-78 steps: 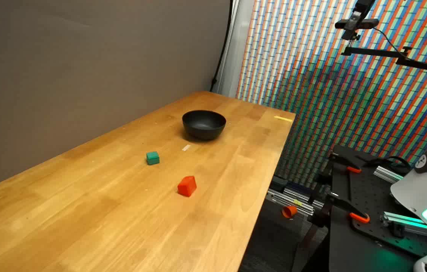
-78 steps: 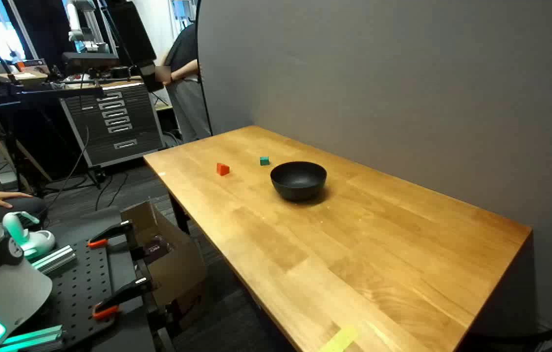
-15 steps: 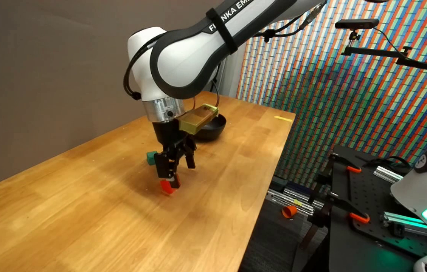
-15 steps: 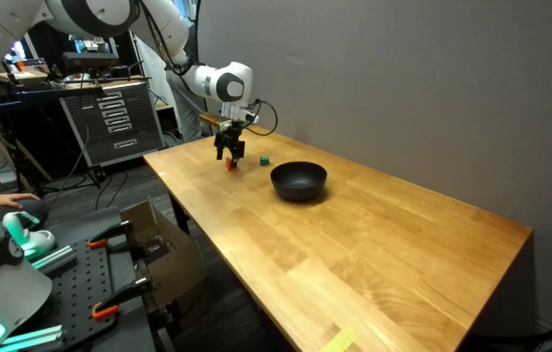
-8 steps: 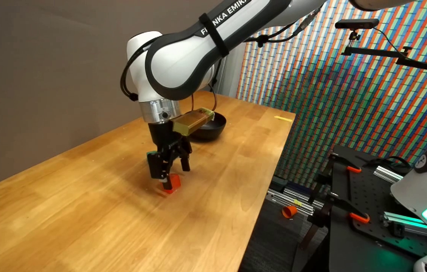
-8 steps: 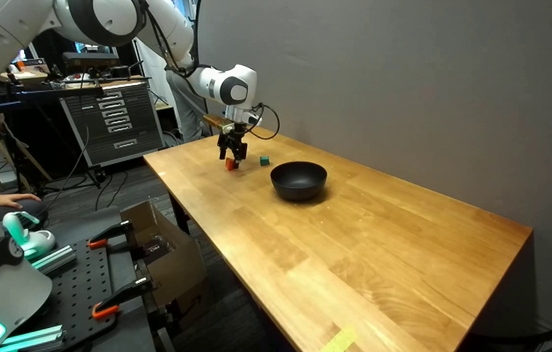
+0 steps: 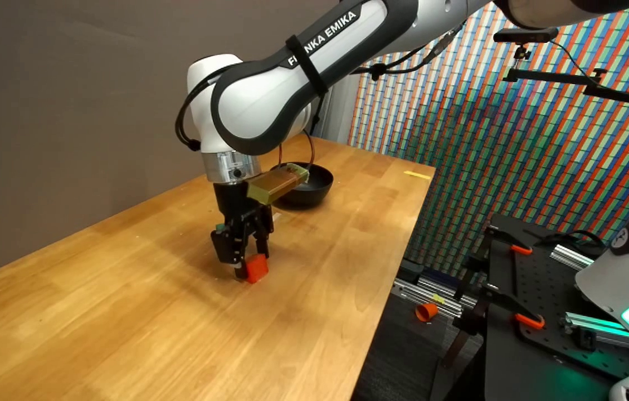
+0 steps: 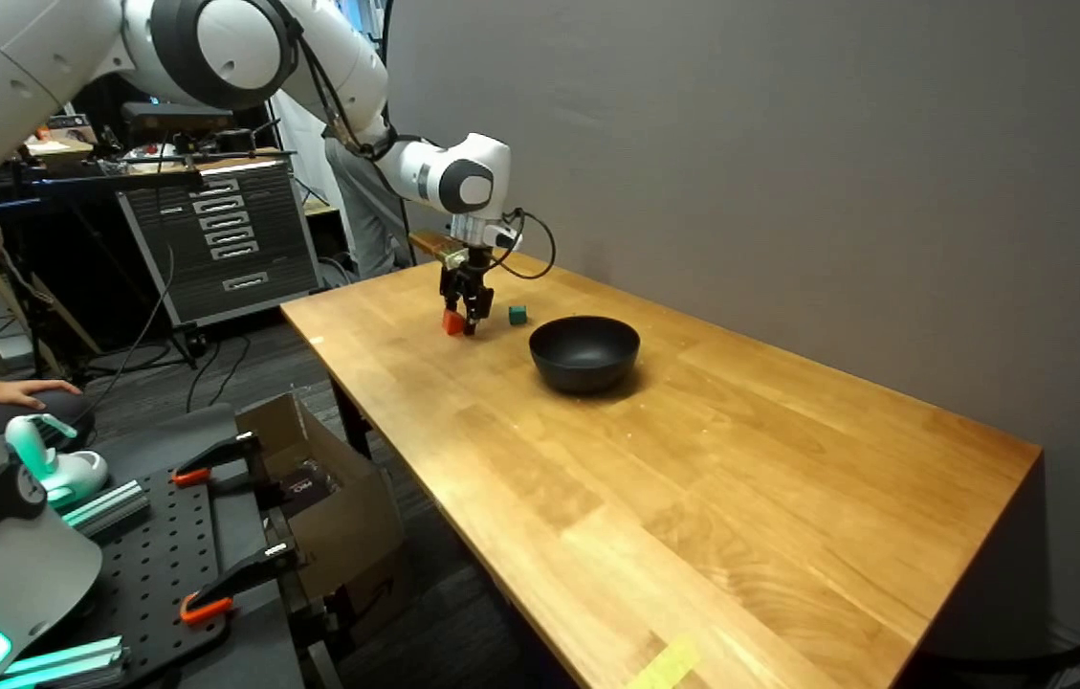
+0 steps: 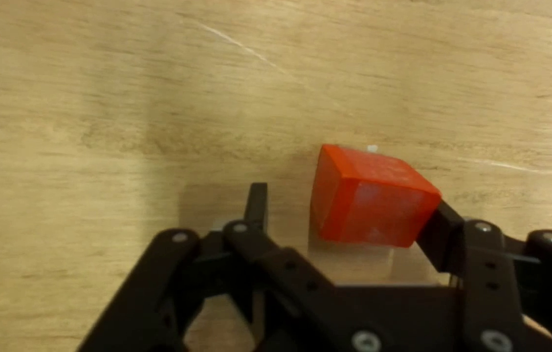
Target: Put the orange and green block in the bowl
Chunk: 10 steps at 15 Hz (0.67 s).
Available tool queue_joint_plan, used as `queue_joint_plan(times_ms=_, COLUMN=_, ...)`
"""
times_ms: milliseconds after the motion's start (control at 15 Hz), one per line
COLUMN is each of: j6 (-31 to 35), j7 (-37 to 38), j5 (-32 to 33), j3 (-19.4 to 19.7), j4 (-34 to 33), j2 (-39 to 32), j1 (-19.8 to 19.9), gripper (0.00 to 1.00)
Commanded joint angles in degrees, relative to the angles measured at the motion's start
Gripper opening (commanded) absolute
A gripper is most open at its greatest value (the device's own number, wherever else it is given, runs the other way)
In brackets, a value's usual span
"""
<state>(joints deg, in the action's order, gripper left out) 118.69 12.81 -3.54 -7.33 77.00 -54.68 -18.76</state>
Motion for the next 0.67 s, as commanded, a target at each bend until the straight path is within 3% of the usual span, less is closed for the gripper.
queue_joint_plan(times_ms=0, j6=-1.5, j7=1.3, j5=0.3, j3=1.0, j4=-1.1, j2=-0.3, j1=0.1, gripper=0.42)
queue_joint_plan(times_ms=133, j6=-2.8, j7=1.7, j5=0.2, j3=1.7, j4=0.9, j2=1.1, j1=0.8, gripper=0.27)
queue_joint_plan(times_ms=200, j6=-3.0, j7=2.3, j5=0.5, j3=2.3, j4=2.1, j2=2.6, j1=1.1, gripper=0.24)
queue_joint_plan(times_ms=600, j6=-2.4, j7=6.6, j5=10.9, j3=11.3, j4=6.4, j2=8.7, j1=0.3, gripper=0.21)
